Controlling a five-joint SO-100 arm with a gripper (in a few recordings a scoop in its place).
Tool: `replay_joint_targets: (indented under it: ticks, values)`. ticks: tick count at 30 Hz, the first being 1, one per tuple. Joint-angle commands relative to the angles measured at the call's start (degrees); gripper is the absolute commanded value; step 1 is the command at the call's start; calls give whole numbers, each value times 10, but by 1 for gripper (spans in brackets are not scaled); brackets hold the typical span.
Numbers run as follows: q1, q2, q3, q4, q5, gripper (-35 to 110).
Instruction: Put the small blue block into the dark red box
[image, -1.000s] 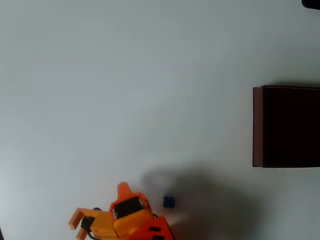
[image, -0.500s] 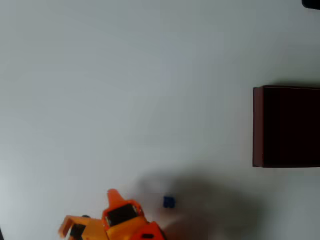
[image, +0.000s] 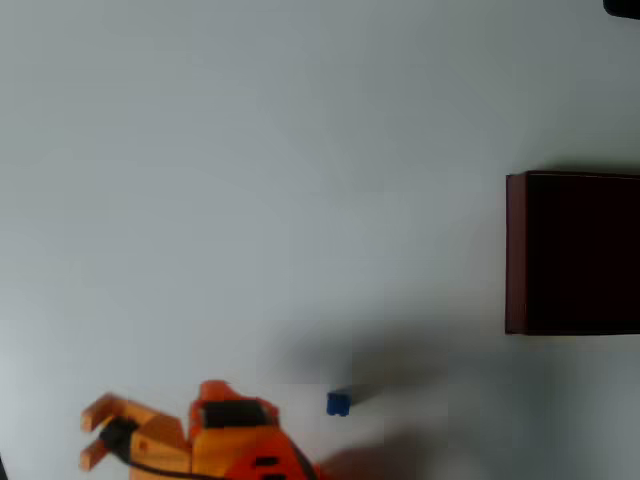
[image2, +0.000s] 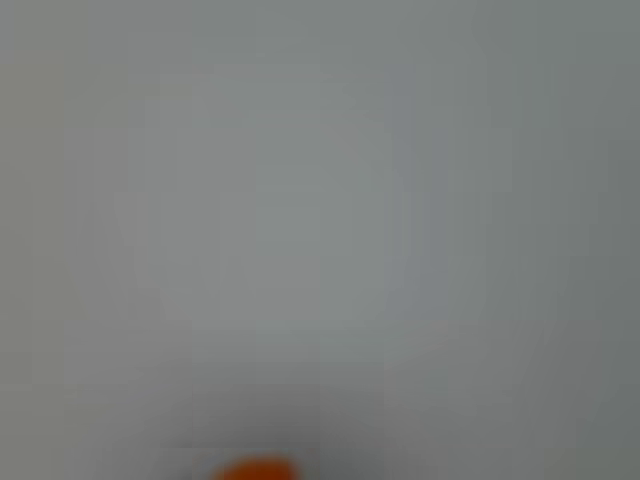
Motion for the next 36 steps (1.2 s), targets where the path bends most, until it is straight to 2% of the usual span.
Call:
replay_joint_targets:
  ticks: [1,6,13,17,24,29,36]
  values:
    - [48,-25,-77,42,92,0]
    - [158,-80,-129,83,156,0]
    - [316,-58,-110,139,266,0]
    - [372,-54,-119,194,323,0]
    - [355,-39,-49,202,490,4]
    - [337,-67,-45,201,563,7]
    - [358,-59,-5,163,574,21]
